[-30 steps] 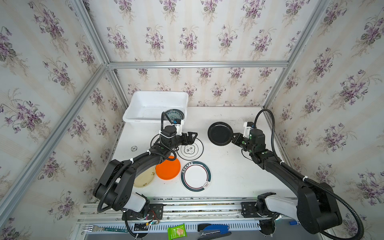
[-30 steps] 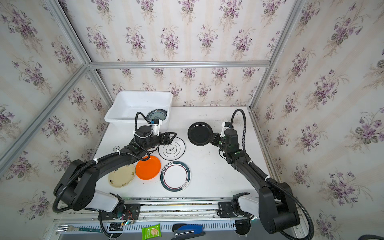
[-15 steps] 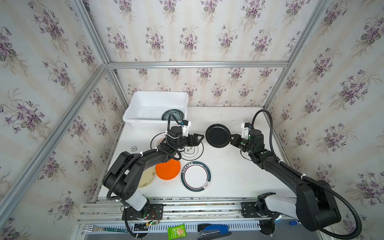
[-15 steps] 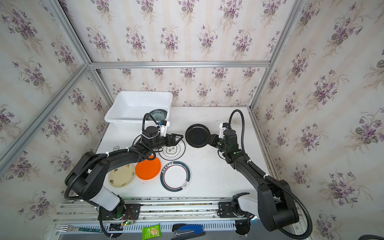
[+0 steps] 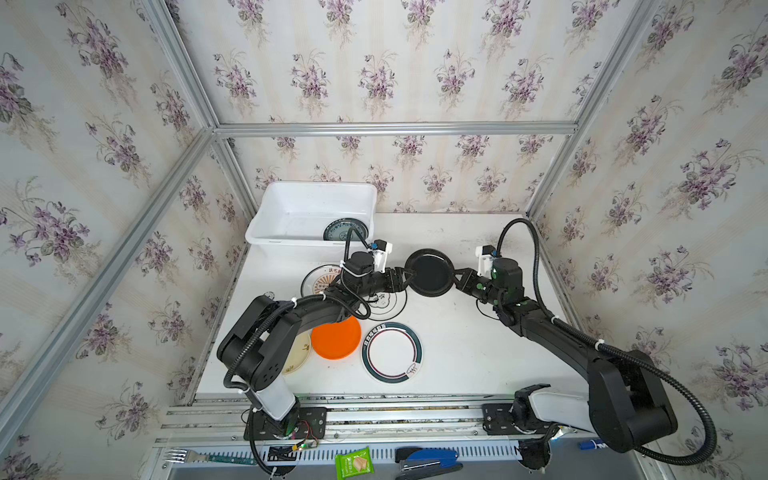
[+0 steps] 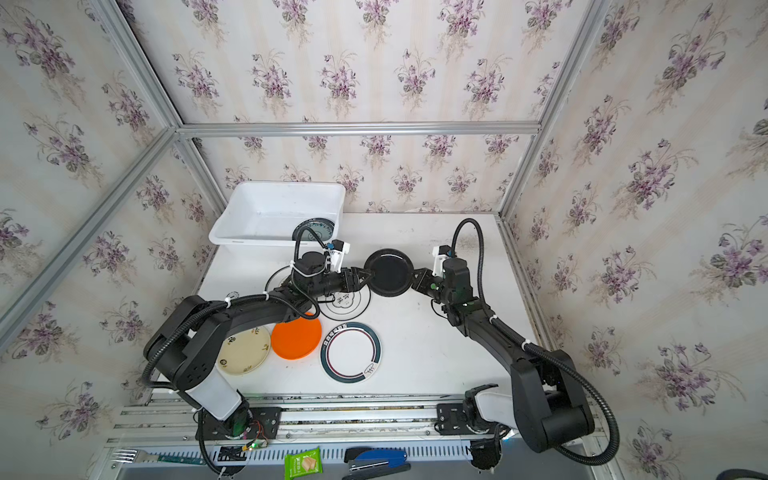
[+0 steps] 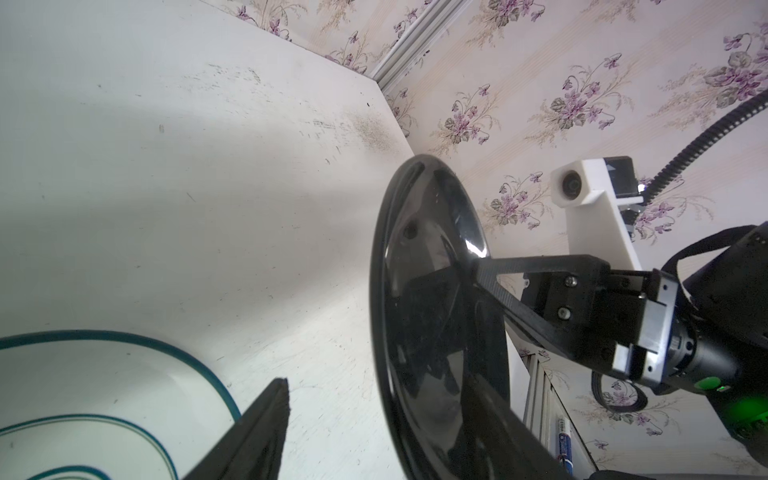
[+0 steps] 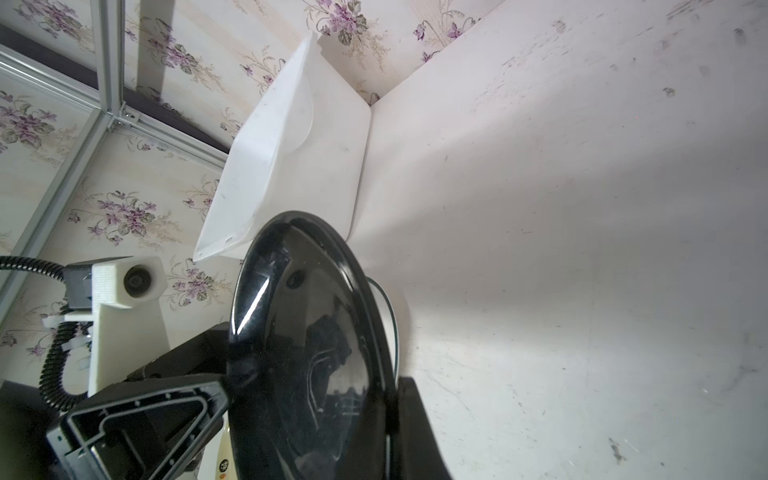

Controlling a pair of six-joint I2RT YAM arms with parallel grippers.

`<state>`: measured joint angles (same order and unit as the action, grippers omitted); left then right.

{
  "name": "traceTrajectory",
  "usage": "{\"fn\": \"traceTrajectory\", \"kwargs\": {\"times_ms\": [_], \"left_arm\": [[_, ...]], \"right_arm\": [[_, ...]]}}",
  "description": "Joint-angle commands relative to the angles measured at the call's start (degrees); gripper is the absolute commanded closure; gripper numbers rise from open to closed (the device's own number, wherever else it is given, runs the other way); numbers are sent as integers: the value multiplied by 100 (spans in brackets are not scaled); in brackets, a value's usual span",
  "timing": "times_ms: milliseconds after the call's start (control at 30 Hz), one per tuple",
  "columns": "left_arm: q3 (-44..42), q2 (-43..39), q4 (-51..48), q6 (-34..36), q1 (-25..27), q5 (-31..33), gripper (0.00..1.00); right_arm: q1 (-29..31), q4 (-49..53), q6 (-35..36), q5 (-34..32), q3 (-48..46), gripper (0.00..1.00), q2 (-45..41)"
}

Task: Place the plates into the plastic bin on the countertop
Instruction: 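Grasp the black plate rim with the left gripper from the right gripper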

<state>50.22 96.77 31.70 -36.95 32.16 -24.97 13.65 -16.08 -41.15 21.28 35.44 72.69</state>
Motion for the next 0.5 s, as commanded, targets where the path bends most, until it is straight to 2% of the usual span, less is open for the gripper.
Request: {"fn": "traceTrajectory", "kwargs": {"times_ms": [0, 133, 467], "left_arm": [[65, 56, 236, -88, 0, -102, 38], [98, 177, 339, -200, 18, -173, 53], [269, 443, 412, -365, 36, -392, 82]], "right_arm": [[6, -366, -53, 135, 11, 100, -8], [14, -371, -52, 170, -1, 100, -5], [32, -445, -71, 293, 60, 100, 151]]}}
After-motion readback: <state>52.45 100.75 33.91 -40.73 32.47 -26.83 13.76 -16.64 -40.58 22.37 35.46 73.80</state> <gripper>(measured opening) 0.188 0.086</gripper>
